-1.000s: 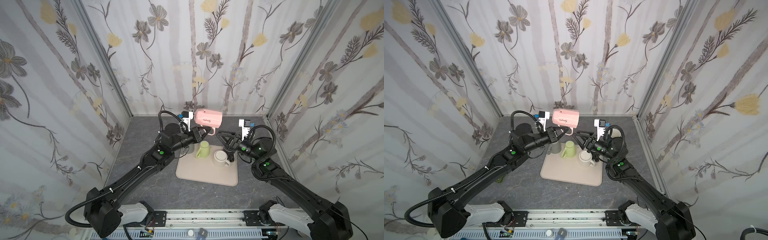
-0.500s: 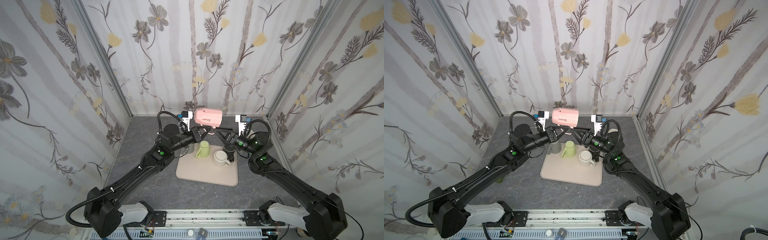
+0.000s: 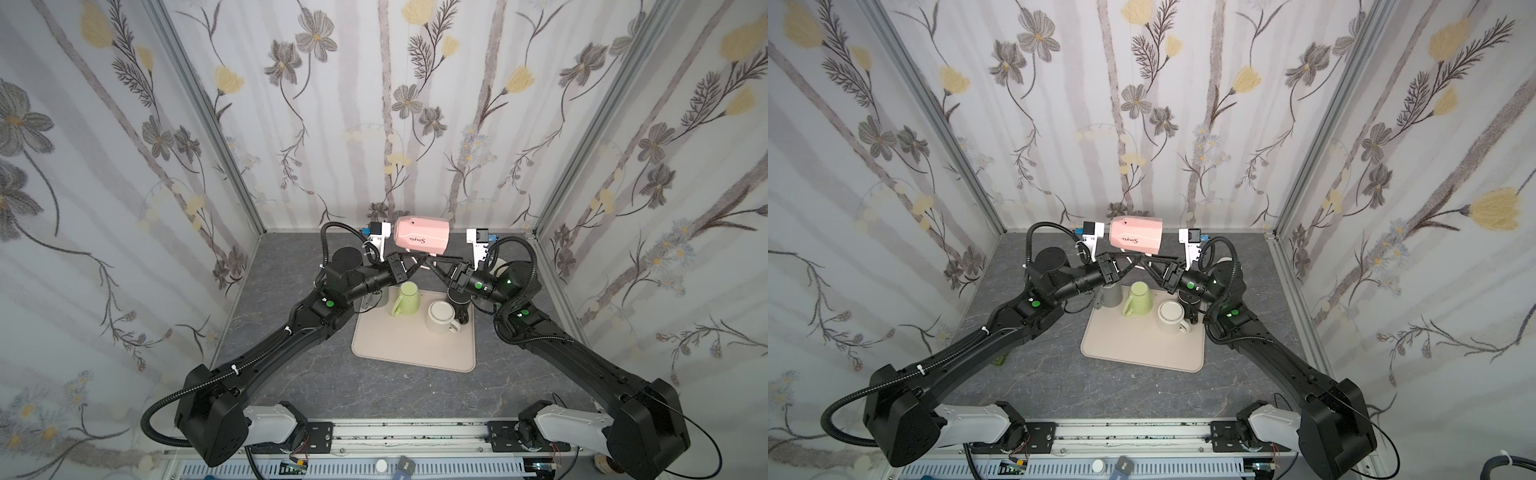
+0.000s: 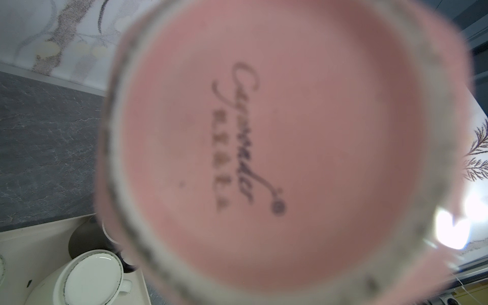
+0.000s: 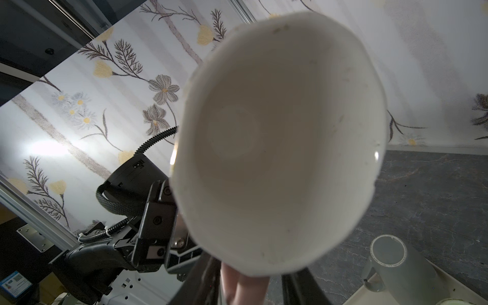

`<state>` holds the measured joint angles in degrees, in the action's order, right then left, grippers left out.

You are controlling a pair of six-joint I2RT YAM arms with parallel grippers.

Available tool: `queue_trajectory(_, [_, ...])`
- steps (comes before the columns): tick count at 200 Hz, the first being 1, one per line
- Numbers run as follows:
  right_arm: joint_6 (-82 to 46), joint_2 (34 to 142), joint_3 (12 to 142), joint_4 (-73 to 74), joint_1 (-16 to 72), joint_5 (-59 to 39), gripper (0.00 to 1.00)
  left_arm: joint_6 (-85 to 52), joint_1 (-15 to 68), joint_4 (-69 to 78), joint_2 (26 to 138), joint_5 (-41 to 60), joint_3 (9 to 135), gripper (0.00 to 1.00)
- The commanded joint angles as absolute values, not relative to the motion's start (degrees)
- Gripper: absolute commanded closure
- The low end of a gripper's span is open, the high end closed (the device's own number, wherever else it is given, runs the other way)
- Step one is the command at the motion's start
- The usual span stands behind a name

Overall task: Turn the mug right side up
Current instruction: 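Rotate the pink mug with the right gripper while the left gripper holds its base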

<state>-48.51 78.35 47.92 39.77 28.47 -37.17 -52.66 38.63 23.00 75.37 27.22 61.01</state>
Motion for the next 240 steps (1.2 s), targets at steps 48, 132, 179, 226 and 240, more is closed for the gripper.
queue_trajectory(48, [-48.9, 78.3, 49.4, 40.1, 28.4, -35.2, 0.89, -51.8, 38.7, 27.1, 76.8, 31.7, 62.6, 1.0])
queue_trajectory(132, [-47.6, 75.4, 49.3, 36.5, 29.3, -30.1, 1.0, -50.4, 39.1, 25.6, 77.3, 30.1, 63.2, 0.84])
queue_trajectory(179, [-47.2, 73.4, 47.5, 33.5, 29.5, -22.8, 1.0, -46.3, 39.1, 21.0, 74.6, 22.9, 61.4, 0.0])
queue_trajectory(226, [-45.9, 72.5, 46.9, 27.9, 28.9, -16.3, 1.0, -42.6, 39.1, 15.7, 70.4, 16.7, 59.1, 0.0])
queue_trajectory(240, [-45.6, 72.4, 47.2, 24.9, 28.1, -14.4, 1.0, -42.2, 39.1, 15.1, 69.8, 16.5, 58.9, 0.0])
